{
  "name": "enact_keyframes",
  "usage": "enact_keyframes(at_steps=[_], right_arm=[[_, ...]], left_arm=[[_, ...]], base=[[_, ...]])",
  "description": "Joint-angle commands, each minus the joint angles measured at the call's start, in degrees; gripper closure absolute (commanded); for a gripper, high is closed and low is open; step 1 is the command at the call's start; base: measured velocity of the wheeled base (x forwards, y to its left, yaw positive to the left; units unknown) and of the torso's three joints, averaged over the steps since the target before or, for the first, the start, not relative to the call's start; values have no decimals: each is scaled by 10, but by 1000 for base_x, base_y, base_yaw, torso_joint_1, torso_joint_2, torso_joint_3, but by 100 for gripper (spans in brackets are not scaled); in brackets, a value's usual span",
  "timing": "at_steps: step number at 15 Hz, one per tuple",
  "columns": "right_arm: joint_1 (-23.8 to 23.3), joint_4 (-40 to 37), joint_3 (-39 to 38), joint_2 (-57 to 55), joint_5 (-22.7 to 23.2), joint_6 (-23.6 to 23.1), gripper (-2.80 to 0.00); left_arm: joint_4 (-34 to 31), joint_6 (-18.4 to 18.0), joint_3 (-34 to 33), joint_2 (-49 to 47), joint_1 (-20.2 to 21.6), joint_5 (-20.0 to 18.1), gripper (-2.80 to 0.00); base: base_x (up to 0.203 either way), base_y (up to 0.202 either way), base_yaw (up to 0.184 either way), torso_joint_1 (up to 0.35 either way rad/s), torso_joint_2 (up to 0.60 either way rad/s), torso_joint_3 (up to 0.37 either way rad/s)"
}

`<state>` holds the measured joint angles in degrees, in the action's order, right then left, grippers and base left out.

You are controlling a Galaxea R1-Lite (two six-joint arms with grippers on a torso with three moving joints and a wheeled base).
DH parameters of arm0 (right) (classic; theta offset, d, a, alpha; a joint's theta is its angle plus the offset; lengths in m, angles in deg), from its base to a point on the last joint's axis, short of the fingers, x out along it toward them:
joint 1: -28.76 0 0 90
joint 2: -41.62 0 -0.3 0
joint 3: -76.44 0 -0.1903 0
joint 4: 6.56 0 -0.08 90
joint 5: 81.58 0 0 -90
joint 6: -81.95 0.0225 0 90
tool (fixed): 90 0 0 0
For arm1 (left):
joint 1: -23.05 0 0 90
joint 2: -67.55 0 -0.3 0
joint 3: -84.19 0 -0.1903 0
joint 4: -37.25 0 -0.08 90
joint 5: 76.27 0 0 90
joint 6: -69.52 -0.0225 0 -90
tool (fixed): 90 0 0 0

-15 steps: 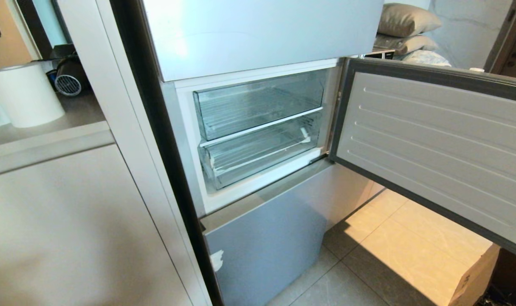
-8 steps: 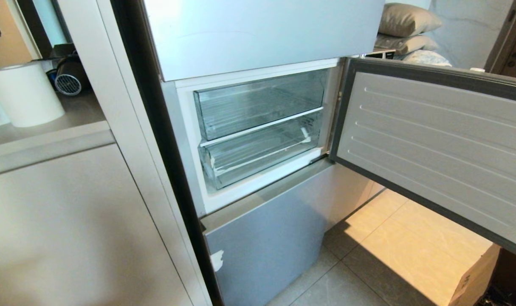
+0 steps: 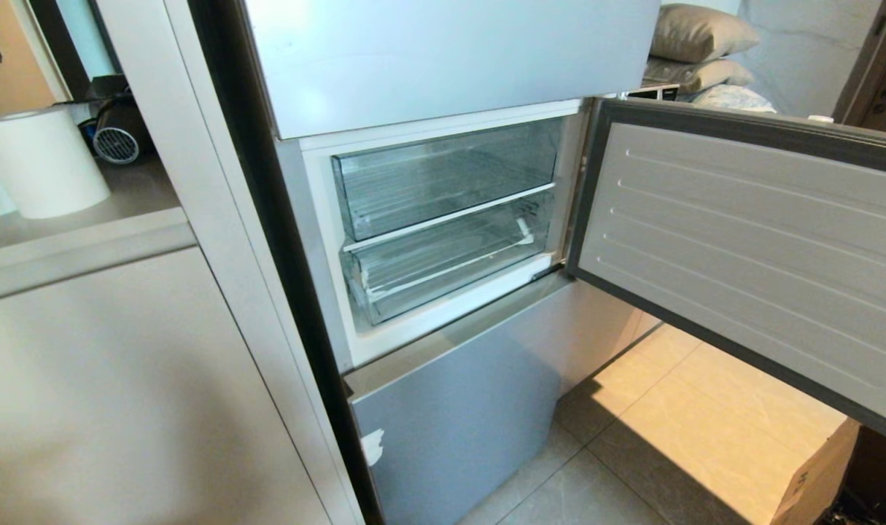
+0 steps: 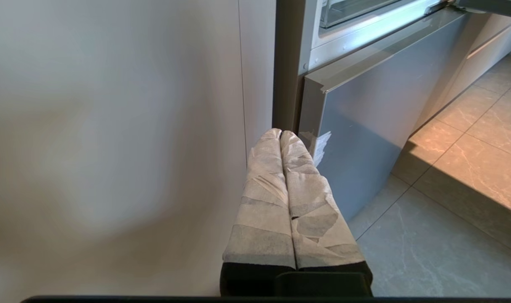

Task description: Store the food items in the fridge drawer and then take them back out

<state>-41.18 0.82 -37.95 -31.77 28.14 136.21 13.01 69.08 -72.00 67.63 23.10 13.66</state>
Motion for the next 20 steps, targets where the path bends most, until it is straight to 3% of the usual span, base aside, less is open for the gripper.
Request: enact_keyframes(at_steps=[1, 6, 9, 10, 14, 20], right_arm=[[-27, 9, 52, -114, 13, 13, 0], [-44, 18, 167, -257, 64, 63, 0], [-30, 15, 210, -313, 241, 146, 0], [-20, 14, 223, -326, 274, 173, 0], [43, 12, 229, -340, 304, 180, 0], [67, -6, 154, -243, 332, 178, 0]], left_arm=[[0, 0, 0, 0, 0, 1, 0], [0, 0, 0, 0, 0, 0, 0], [0, 0, 0, 0, 0, 1, 0], [0, 1, 0, 0, 0, 1, 0], [0, 0, 0, 0, 0, 0, 0], [0, 0, 0, 0, 0, 0, 0]], base=[[0, 0, 0, 0, 0, 0], [0, 0, 0, 0, 0, 0], [0, 0, 0, 0, 0, 0], [0, 0, 0, 0, 0, 0], [0, 0, 0, 0, 0, 0], [0, 0, 0, 0, 0, 0]])
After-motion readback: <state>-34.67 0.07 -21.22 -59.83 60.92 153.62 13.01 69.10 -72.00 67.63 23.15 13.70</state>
